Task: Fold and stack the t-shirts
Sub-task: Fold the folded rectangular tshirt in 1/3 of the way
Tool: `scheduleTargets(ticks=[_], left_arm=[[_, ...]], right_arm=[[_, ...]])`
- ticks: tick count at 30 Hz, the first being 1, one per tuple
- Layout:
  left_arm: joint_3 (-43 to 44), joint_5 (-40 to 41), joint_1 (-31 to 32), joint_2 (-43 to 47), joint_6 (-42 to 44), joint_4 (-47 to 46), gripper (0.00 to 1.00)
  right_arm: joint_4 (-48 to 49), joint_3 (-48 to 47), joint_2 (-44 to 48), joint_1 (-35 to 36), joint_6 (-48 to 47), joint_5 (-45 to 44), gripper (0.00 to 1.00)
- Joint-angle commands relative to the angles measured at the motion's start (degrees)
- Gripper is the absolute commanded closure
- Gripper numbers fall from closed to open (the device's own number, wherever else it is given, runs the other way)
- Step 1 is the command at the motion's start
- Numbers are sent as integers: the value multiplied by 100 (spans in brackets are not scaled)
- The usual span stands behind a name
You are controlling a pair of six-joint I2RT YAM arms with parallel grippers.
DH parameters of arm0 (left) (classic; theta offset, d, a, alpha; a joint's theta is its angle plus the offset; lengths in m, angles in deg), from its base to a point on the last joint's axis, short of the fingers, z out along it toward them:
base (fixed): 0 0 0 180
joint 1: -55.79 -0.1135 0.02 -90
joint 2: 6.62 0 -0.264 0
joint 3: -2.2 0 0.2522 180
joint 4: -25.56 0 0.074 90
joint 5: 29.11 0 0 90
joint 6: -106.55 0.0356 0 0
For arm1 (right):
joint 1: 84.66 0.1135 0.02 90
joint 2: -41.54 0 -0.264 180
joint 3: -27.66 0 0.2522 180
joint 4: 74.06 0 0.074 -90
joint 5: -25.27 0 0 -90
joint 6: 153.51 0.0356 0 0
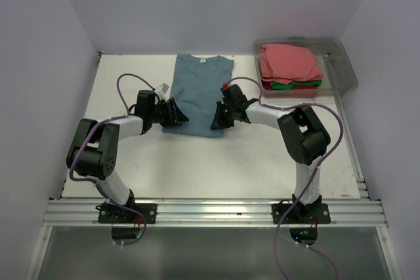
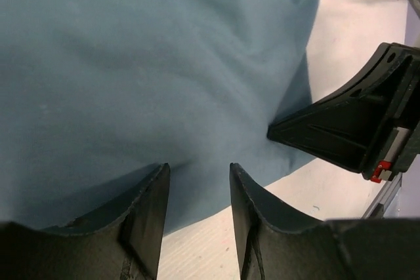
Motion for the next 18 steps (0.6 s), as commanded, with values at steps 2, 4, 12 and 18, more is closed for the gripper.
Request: scheduleTargets(ticks=[2,4,12,18], left_arm=[[-269,-4,14,-330,-4,-466,57],[-391,48,14,-401,-12,-396,60],[-1207,313,57,-209,-214,-79,72],[-2043,435,417,582,-688,105,76]], right_arm=[[-56,75,-162,76,-40,-243,100],[-171,93,-153,76,-154,-436,100],[-848,444,189,85,-506,-894,100],[-1103,1041,804,76,-576,-1053,100]])
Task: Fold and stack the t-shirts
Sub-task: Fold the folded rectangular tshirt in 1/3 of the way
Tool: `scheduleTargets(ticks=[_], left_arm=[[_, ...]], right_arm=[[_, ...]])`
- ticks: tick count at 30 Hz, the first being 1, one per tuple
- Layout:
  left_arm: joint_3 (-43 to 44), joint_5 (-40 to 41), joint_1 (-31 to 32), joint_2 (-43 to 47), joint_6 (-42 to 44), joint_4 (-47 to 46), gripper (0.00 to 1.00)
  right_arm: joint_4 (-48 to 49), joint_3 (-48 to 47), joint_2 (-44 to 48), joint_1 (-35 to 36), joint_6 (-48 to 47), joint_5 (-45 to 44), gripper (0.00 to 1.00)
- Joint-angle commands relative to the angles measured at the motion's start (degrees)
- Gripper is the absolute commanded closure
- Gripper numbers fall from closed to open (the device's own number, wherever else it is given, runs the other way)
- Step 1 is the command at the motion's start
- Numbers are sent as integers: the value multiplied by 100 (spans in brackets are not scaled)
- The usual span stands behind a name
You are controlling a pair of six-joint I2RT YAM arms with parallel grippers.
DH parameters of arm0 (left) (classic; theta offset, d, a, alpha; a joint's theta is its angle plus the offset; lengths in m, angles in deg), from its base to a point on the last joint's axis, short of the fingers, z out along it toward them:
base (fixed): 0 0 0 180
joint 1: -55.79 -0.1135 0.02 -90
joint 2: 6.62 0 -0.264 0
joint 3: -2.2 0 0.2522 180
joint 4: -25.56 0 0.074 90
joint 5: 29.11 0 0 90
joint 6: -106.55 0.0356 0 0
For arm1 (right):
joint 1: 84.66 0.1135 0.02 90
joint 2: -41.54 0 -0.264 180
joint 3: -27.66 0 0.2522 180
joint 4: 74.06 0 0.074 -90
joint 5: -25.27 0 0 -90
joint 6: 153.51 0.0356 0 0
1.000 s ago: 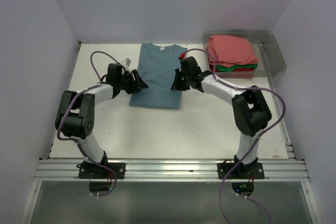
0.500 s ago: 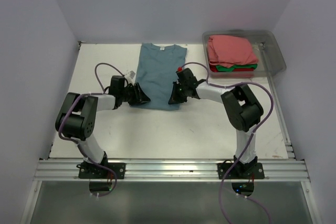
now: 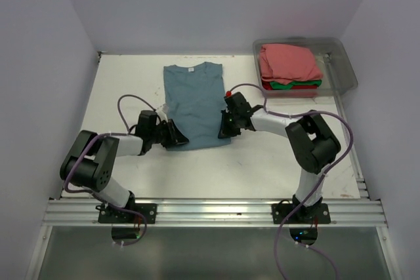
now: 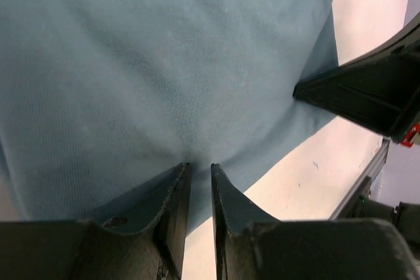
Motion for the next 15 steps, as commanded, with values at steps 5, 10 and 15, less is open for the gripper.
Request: scheduleTargets(ticks=[5,10,15], left_arm=[[-1093,504,542,764,-527,1200,78],[-1639,618,674,1134,-642,1542,80],[-1623,504,683,2046,-720,2102,81]], right_arm=[[-1009,945,754,-44,-307,-532,100],[-1036,1438,1176,-1,-237,-427,100],[-1053,1624,1379,17,-281,-313,100]])
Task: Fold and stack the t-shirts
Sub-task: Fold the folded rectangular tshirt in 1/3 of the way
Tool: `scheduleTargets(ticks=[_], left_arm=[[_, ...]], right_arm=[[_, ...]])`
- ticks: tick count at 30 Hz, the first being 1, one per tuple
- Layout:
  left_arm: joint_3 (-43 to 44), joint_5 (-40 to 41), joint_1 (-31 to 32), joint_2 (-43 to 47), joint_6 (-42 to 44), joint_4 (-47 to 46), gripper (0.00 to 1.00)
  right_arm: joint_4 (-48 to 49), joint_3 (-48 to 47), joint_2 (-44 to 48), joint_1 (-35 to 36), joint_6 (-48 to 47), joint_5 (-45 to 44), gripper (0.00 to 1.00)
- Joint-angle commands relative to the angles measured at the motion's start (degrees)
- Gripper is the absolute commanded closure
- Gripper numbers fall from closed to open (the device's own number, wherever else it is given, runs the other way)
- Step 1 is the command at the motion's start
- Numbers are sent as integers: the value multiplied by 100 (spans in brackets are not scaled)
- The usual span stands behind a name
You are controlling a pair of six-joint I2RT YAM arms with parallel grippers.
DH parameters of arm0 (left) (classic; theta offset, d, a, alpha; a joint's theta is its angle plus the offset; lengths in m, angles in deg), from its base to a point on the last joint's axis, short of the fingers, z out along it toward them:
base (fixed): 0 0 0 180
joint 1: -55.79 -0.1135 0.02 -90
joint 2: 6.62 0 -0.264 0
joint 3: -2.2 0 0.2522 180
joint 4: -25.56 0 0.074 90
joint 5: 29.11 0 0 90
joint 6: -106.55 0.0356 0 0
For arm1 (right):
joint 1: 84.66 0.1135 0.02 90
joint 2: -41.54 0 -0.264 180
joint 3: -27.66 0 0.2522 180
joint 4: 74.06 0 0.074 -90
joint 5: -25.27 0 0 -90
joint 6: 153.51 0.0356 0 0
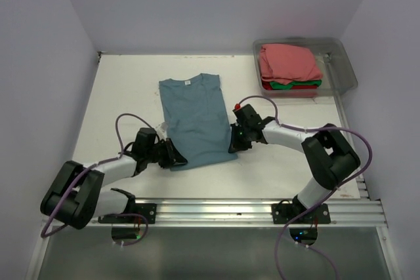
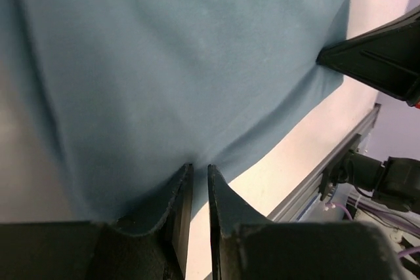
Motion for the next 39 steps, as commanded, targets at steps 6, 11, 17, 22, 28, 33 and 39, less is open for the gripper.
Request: scheduleTargets(ticks=[6,11,17,22,28,33,39], left_arm=[[1125,1087,40,1857,475,1778,80],[2172,1317,23,876,977,1365,78],[3377,79,14,-1427,960,336,94],[3870,-282,23,-2202,978,160,100],[3756,-248,23,-2177,1241,229,100],[3703,296,-12,-2194,1478,632,100],[3563,711,-127,-2133,1549,1003,100]], right_arm=[[-812,-628,364,-46,-551,-96,100],[-891,-1927,13,-55,-771,-244,100],[-1067,-3369,-1155,-90,-920,-420,100],[-1076,-3916,-1745,-239,-895,-315,100],[-997,-3829,-1825,-371,-877,-297,100],[-926,-3680,-1842,-450,-850,-306,100],[-935,-3653,-1947,-494,-859,-332,100]])
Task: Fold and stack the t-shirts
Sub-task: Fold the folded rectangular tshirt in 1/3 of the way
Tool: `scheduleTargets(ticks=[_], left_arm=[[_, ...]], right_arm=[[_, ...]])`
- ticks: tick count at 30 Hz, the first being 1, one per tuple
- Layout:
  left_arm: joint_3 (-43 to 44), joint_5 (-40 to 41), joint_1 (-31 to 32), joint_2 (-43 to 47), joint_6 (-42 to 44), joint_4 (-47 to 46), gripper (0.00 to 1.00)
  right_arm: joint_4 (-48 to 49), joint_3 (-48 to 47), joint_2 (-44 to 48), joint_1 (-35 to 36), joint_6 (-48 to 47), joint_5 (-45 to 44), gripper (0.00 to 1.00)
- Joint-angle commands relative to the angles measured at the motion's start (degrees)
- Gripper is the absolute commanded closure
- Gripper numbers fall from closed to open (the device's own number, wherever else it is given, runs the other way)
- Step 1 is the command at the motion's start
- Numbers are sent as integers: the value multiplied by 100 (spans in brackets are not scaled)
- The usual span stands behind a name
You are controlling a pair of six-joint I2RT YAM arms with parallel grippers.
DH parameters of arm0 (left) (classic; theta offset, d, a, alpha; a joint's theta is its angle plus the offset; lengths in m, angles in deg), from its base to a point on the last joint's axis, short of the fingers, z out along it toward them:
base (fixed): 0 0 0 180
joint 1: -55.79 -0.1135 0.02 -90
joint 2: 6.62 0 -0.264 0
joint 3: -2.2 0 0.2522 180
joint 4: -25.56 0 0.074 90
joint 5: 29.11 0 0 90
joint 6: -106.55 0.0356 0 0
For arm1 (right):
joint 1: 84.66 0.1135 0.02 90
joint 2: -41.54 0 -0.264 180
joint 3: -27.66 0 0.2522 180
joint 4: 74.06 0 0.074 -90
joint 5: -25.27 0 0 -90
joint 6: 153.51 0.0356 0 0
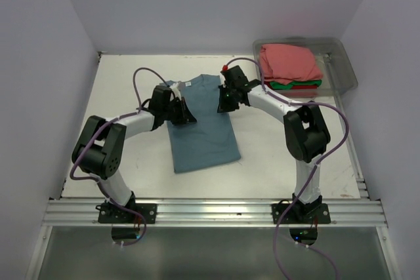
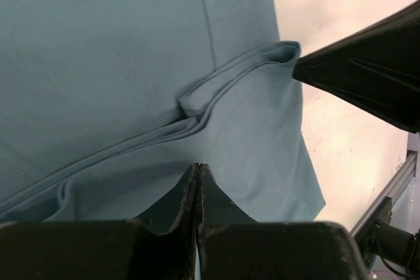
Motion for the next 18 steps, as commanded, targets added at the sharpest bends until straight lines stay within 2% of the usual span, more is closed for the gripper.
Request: scheduleTargets(ticks=[1,5,11,15,18], left_arm=[[-59,304,-87,288,258,177,100],[-366,435,-87,465,362,265,100],[-446,1402,-175,299,407,906,100],[-490,1982,-377,140,345,872,100],[-569,1975,-579,166,293,679,100]], right_arm=[[42,62,9,-44,-64,-42,100],[42,98,-27,-44,-55,-33,100],[42,141,-44,-53,-37,2,100],[60,194,-9,-53,-55,-15,100],[51,229,-9,-62,-64,-41,100]])
